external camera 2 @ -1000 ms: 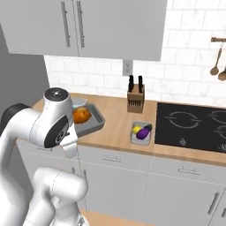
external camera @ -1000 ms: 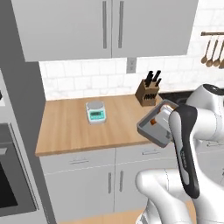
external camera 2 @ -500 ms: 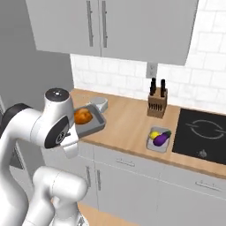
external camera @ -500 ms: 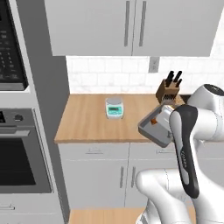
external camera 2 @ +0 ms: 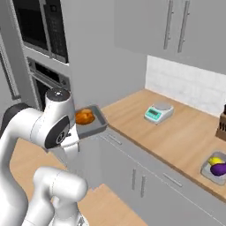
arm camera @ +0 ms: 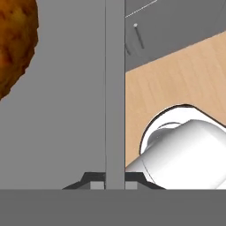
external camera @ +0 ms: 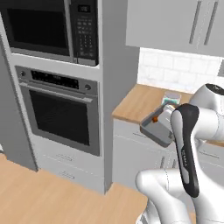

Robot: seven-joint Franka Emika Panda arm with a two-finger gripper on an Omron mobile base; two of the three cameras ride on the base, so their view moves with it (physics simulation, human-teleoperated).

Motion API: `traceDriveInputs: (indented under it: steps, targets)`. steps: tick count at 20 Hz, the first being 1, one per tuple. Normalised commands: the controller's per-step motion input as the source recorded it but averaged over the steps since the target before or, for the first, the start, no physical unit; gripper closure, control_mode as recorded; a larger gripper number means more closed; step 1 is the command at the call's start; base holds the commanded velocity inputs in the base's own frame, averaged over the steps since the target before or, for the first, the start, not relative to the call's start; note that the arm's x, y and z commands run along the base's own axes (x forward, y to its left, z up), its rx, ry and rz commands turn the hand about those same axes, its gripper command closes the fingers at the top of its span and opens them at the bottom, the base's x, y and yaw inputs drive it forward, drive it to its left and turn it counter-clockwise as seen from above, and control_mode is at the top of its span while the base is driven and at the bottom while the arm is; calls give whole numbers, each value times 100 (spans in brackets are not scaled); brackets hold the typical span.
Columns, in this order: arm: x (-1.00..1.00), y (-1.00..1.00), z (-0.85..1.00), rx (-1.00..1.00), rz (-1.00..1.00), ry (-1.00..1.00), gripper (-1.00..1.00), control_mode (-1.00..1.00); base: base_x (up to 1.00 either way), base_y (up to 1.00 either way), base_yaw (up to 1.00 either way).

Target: Take the meat container that has the chicken drumstick and place it on the second highest rack of the freezer. Then take the vegetable container that has the eggplant and lemon and place it on the highest rack of the freezer.

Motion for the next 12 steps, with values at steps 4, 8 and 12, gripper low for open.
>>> traceDriveInputs:
  steps: [4, 8, 12]
  targets:
    - [0, 0, 0, 0, 0, 0, 100, 100, -33, 0, 90]
    - [0, 0, 0, 0, 0, 0, 100, 100, 1, 0, 93]
    - [0, 0, 0, 0, 0, 0, 100, 100, 50, 0, 73]
